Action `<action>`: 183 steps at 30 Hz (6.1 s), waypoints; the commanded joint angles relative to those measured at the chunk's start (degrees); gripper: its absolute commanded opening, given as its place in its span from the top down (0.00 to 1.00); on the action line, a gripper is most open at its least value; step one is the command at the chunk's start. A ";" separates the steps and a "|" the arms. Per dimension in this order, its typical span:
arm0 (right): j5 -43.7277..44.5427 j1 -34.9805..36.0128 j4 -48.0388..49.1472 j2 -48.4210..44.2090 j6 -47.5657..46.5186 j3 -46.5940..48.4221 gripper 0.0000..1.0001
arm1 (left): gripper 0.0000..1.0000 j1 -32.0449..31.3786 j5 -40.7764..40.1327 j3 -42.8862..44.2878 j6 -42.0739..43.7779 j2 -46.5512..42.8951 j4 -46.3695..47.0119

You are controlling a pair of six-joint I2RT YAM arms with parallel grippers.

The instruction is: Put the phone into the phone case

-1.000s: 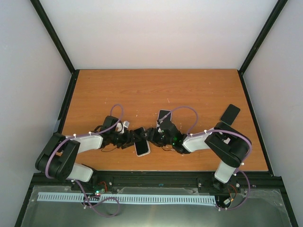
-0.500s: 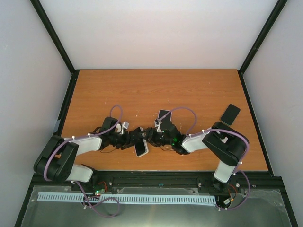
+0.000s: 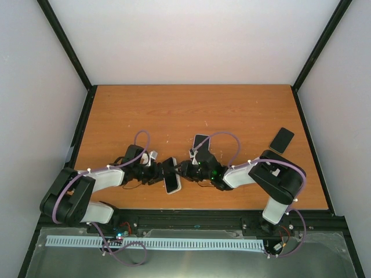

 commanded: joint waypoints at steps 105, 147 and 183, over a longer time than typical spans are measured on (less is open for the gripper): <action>-4.47 -1.69 -11.86 -41.15 -17.90 0.17 0.48 | 1.00 4.08 27.06 10.57 -1.53 -28.39 13.10; -7.37 -1.56 -6.33 -41.74 -14.55 -11.29 0.56 | 1.00 4.09 27.08 15.69 3.12 -19.59 7.00; 5.49 -1.43 -8.74 -38.11 -13.64 -10.21 0.97 | 0.23 4.15 7.37 21.77 12.97 -16.58 -10.87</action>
